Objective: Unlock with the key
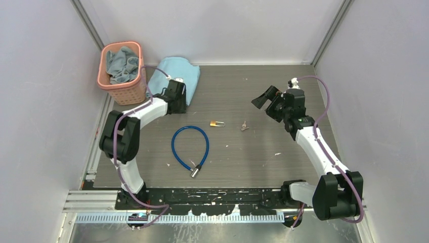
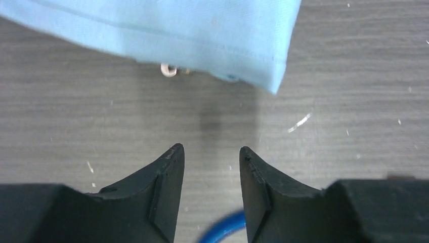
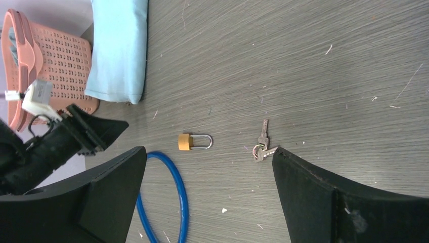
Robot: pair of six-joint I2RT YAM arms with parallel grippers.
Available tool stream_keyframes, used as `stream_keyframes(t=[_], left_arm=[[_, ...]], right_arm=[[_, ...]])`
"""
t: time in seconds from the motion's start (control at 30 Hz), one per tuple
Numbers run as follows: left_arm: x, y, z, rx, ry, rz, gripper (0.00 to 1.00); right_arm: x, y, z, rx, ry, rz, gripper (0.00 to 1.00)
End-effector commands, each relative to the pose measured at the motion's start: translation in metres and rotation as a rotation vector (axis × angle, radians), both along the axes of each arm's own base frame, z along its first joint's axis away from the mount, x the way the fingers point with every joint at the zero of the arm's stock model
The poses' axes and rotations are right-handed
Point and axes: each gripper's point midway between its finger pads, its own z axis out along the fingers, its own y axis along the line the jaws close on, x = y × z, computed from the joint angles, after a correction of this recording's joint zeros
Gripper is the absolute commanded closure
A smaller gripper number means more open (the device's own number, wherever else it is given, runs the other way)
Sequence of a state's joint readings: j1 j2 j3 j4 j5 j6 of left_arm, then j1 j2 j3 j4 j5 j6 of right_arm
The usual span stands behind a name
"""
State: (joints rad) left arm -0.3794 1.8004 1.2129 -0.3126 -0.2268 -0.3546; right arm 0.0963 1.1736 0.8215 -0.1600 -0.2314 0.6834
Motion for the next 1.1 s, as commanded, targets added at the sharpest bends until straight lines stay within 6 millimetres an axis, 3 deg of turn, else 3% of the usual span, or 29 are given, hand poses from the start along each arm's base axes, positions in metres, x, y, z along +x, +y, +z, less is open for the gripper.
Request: stream_keyframes(t=[0.0, 0.23, 0.37, 0.7, 1.07], left_arm=[[0.027, 0.008, 0.004, 0.109, -0.015, -0.015, 0.58], [0.053, 0.022, -0.005, 0.087, 0.01, 0.013, 0.67], [0.057, 0.029, -0.017, 0.074, 0.048, 0.024, 0.69], [0.072, 0.024, -0.029, -0.001, 0.088, 0.015, 0.66], [0.071, 0.007, -0.027, -0.076, 0.092, -0.024, 0.6]], right_arm=[[0.002, 0.004, 0.018, 0.012, -0.056, 0.023, 0.0], [0.001, 0.006, 0.019, 0.015, -0.058, 0.033, 0.0], [0.001, 0.007, 0.018, 0.019, -0.056, 0.036, 0.0], [0.001, 0.011, 0.018, 0.036, -0.058, 0.052, 0.0], [0.002, 0.013, 0.017, 0.044, -0.054, 0.059, 0.0]])
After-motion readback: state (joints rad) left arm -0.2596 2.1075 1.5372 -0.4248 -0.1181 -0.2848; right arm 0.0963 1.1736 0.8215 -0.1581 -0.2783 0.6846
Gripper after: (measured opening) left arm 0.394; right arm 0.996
